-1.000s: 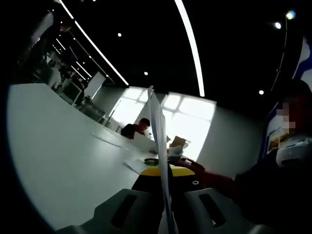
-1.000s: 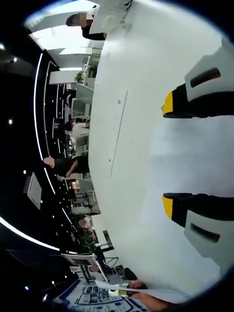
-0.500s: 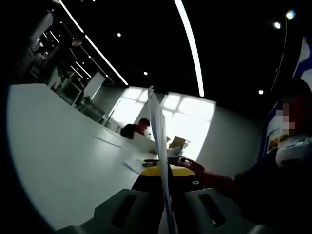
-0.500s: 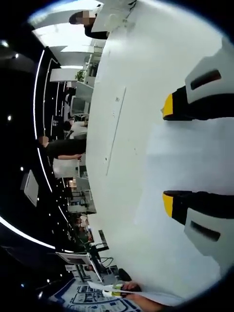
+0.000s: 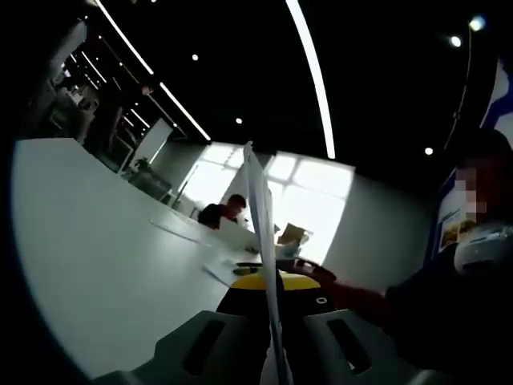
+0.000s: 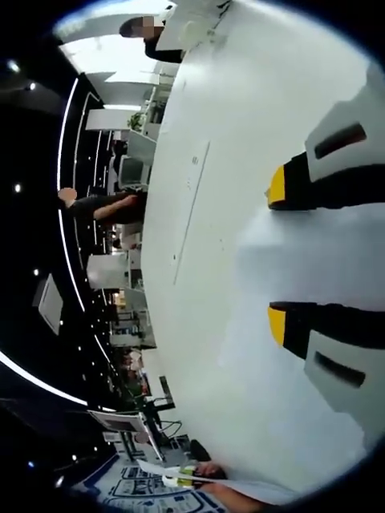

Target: Organize the stack of printing papers by aligning and flattening the scattered papers on the table

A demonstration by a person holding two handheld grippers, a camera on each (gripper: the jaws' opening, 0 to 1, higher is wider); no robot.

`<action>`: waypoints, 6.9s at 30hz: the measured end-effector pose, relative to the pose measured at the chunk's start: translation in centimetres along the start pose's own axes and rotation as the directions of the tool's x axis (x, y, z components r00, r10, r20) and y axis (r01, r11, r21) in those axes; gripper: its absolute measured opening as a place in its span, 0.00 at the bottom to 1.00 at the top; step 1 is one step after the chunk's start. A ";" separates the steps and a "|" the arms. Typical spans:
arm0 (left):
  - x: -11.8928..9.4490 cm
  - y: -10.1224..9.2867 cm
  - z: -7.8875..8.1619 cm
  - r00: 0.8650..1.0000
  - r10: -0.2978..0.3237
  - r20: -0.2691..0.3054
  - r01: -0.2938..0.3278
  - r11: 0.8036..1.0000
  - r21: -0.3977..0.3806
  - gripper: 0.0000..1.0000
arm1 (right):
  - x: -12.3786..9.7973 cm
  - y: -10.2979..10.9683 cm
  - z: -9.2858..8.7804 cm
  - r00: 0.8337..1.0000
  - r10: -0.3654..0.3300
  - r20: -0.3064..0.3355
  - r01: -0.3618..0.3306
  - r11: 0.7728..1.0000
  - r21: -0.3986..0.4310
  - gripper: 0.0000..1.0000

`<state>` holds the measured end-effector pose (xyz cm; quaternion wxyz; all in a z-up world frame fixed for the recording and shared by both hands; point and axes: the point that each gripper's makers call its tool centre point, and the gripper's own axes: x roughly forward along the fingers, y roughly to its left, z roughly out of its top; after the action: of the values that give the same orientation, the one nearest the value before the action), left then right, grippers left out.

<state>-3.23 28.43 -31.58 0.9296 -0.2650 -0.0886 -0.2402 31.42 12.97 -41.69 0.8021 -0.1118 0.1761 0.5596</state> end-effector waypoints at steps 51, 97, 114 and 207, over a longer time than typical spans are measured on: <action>0.0 -0.2 0.1 1.000 -0.004 0.002 0.004 1.000 0.006 0.06 | -1.7 0.9 3.3 0.993 0.047 0.113 -0.050 0.998 0.026 0.02; -0.3 0.7 0.4 1.000 0.002 -0.004 -0.002 1.000 0.020 0.06 | -10.1 5.0 8.2 0.946 0.094 0.310 -0.103 0.995 0.014 0.02; -0.2 0.3 0.2 1.000 -0.004 -0.007 0.004 1.000 0.029 0.06 | -12.4 6.7 8.8 0.930 0.106 0.352 -0.117 0.993 0.007 0.01; -0.3 0.4 0.2 1.000 -0.010 -0.006 0.010 1.000 0.027 0.06 | -29.1 22.6 18.4 0.693 0.420 0.586 -0.325 0.908 -0.266 0.01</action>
<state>-3.27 28.94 -31.72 0.9322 -0.2515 -0.0905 -0.2442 4.11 2.77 -12.63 0.6733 0.0641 -0.1244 0.7260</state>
